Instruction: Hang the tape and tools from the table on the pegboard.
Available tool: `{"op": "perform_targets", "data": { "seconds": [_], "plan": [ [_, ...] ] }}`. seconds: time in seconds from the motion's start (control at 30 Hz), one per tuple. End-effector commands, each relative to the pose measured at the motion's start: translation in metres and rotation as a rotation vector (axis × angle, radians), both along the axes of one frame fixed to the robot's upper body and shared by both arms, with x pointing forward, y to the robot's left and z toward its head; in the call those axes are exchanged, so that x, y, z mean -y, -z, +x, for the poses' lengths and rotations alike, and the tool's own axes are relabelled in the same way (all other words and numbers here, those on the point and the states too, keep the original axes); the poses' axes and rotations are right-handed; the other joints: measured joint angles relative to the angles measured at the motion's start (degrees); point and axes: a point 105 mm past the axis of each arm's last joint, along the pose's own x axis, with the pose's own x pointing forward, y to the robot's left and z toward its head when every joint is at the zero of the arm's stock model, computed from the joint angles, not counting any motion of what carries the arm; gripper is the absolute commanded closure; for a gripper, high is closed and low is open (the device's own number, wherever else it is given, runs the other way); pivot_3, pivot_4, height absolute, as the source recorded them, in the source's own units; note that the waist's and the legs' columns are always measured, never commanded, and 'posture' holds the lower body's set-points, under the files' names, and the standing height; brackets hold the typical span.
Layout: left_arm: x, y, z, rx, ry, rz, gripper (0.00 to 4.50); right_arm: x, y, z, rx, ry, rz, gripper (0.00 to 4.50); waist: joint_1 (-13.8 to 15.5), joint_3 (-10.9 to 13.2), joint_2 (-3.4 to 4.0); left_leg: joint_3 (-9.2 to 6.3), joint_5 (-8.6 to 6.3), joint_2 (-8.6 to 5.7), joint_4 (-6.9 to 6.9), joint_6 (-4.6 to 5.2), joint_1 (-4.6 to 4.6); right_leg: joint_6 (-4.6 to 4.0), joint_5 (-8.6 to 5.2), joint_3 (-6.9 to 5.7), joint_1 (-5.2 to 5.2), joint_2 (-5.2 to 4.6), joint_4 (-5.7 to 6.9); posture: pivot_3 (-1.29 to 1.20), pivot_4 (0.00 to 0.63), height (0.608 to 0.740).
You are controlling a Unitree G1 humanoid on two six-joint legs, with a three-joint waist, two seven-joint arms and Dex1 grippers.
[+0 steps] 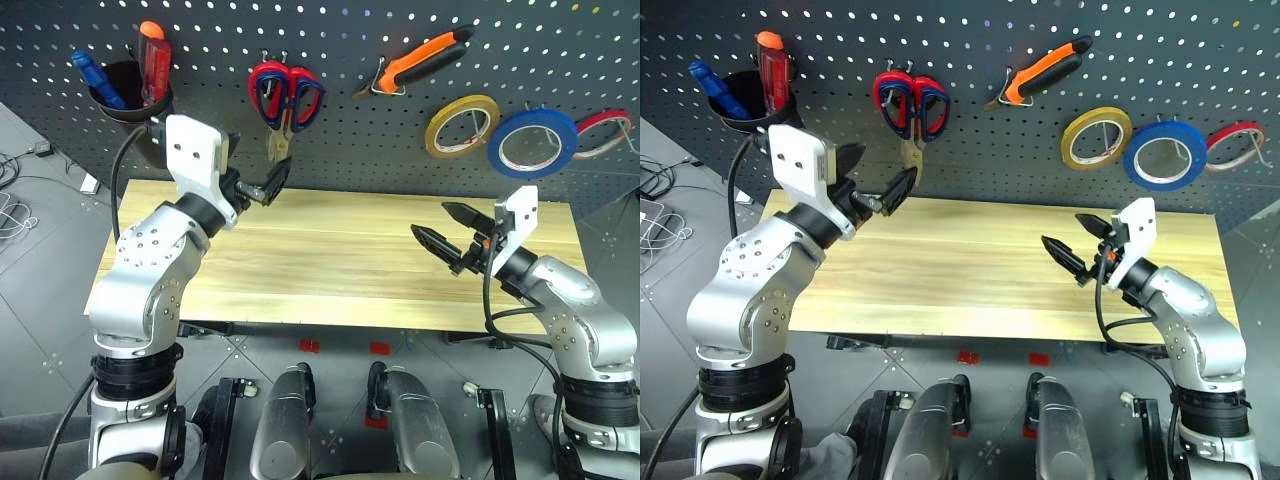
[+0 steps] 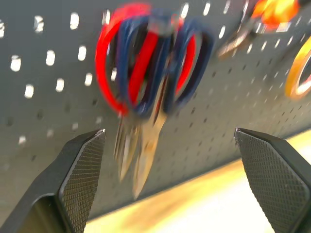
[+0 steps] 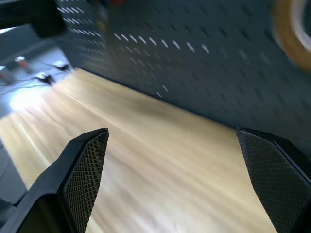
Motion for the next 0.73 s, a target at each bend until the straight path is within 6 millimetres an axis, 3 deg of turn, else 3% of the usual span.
{"op": "perform_targets", "data": {
  "seconds": [0.03, 0.17, 0.27, 0.43, 0.57, 0.73],
  "plan": [
    [-0.007, 0.029, 0.004, -0.056, -0.019, 0.022, 0.04, 0.029, 0.002, 0.008, 0.037, 0.135, 0.016, 0.00, 0.00, -0.43, 0.06, 0.00, 0.00, 0.00, -0.01, 0.00, 0.00, 0.00, 0.00, -0.01, 0.00, 0.00, 0.00, -0.04, 0.294, 0.740],
    [-0.035, 0.083, 0.021, -0.215, -0.125, 0.000, 0.04, 0.058, 0.022, 0.016, 0.013, 0.243, -0.007, 0.00, 0.03, -1.81, 0.09, 0.02, 0.00, -0.03, -0.05, 0.00, 0.00, 0.00, -0.01, -0.04, 0.00, 0.04, -0.06, -0.05, 0.289, 0.740],
    [-0.056, 0.102, 0.028, -0.249, -0.202, -0.006, 0.04, 0.071, 0.034, 0.016, -0.005, 0.273, -0.028, 0.00, 0.04, -2.03, 0.12, 0.07, 0.01, -0.16, -0.03, 0.03, 0.01, 0.01, -0.01, -0.02, 0.02, 0.08, -0.01, -0.05, 0.289, 0.740],
    [-0.079, 0.110, 0.025, -0.205, -0.247, -0.007, 0.04, 0.090, 0.051, 0.014, -0.032, 0.313, -0.066, 0.00, -0.04, -2.40, 0.10, 0.04, 0.01, -0.20, -0.05, 0.04, 0.00, 0.01, -0.01, -0.01, 0.02, 0.02, -0.04, -0.04, 0.281, 0.740],
    [-0.091, 0.112, 0.018, -0.151, -0.288, -0.003, 0.04, 0.092, 0.058, 0.014, -0.053, 0.291, -0.082, 0.00, -0.02, -2.90, 0.13, 0.03, 0.01, -0.18, -0.05, 0.04, 0.02, 0.01, -0.01, -0.01, 0.03, 0.00, -0.04, -0.01, 0.275, 0.740],
    [-0.083, 0.126, 0.009, -0.231, -0.199, -0.024, 0.04, 0.097, 0.062, 0.017, -0.061, 0.291, -0.088, 0.00, 0.08, -3.45, 0.17, 0.05, 0.01, -0.19, -0.06, 0.04, 0.02, 0.01, -0.01, -0.03, 0.06, -0.01, -0.06, 0.00, 0.270, 0.740]
  ]
}}
